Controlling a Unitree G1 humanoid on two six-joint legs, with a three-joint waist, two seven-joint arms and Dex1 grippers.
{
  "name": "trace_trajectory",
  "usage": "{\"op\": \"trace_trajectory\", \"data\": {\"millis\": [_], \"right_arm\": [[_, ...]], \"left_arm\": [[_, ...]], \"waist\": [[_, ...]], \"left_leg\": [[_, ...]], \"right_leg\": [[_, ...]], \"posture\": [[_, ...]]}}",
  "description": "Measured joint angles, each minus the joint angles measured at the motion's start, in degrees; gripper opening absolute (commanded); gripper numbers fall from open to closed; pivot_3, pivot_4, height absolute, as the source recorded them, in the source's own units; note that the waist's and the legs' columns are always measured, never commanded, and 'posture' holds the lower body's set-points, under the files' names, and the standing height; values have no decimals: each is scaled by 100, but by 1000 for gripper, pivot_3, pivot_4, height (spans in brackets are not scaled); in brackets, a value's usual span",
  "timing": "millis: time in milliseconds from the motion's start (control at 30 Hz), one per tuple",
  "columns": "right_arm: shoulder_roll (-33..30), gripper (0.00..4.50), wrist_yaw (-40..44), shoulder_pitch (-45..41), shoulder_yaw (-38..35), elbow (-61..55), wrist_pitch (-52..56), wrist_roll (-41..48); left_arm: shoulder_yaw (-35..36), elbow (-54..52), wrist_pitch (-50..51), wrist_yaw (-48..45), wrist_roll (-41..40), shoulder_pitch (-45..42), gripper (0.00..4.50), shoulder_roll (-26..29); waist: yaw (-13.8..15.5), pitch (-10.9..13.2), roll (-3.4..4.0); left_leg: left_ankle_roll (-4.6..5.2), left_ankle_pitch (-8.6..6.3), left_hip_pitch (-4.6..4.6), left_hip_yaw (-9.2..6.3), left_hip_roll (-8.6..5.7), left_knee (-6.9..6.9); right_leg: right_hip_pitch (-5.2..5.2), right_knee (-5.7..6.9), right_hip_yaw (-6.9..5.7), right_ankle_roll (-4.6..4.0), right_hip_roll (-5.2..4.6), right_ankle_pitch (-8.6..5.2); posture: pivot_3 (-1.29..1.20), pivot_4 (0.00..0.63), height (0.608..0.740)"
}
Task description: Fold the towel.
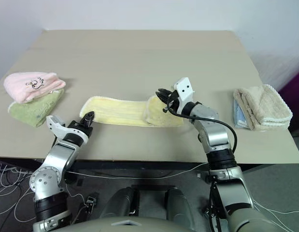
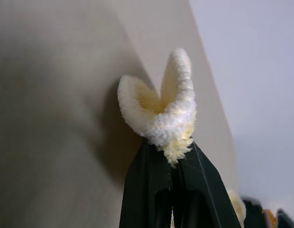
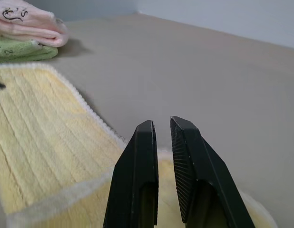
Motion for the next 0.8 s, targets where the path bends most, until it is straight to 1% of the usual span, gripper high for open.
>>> {"op": "trace_trajectory", "data": {"millis": [100,267,367,433,500,567,700,767,800], "right_arm": [[-2,556,-54,44,0,-52,39,-4],[-40,556,-169,113,-62,-137,101,-5],[-40,556,-227,114,-104,-155,103,-4],[-40,556,-256,118,-119,-157,104,-5],[-41,556,-300,118,-132,-157,104,-7],[-41,556,-343,119,-141,-155,103,-13],[-48,556,-418,131,-175,-153,102,-37],[-48,556,-461,146,-189,-154,103,-53],[-46,556,-471,148,-189,-155,102,-54]], "left_arm": [[127,41,-105,-130,14,-44,12,265],[469,101,-258,-631,305,-188,12,1167],[303,59,-199,-1174,650,-197,12,1738],[123,2,-180,-1476,838,-264,12,1895],[-378,-179,-49,-1891,1160,-401,12,2191],[-1029,-519,54,-2361,1525,-687,12,2408],[-2101,-873,63,-3072,2289,-998,12,2587],[-2738,-886,32,-3357,2838,-1165,12,2583],[-2938,-882,16,-3454,3039,-1226,12,2575]], "waist": [[-15,1,0],[-69,3,0],[-85,4,1],[-90,5,-1],[-88,7,-1],[-96,7,0],[-144,13,10],[-146,16,15],[-147,16,15]], "left_leg": [[0,0,-1,0,2,-3],[-2,1,-2,2,5,-7],[-2,1,-4,0,4,-8],[-2,1,-4,-1,3,-8],[-4,2,-9,-6,3,-8],[-4,2,-10,-4,0,-8],[-5,3,-10,1,4,-19],[-5,3,-11,2,6,-19],[-5,3,-11,3,5,-19]], "right_leg": [[-4,0,1,0,2,0],[-7,0,1,-1,5,0],[-7,-1,-1,-1,4,-1],[-7,-1,-1,-1,3,-1],[-8,-1,-4,-1,3,-1],[-8,-3,-3,-1,1,-1],[-18,-2,4,-1,5,-1],[-19,-2,5,-1,7,-1],[-19,-2,5,-1,7,-1]], "posture": [[0,150,740],[0,150,740],[0,150,740],[0,150,740],[0,150,740],[0,150,740],[0,150,740],[0,150,740],[0,150,740]]}}
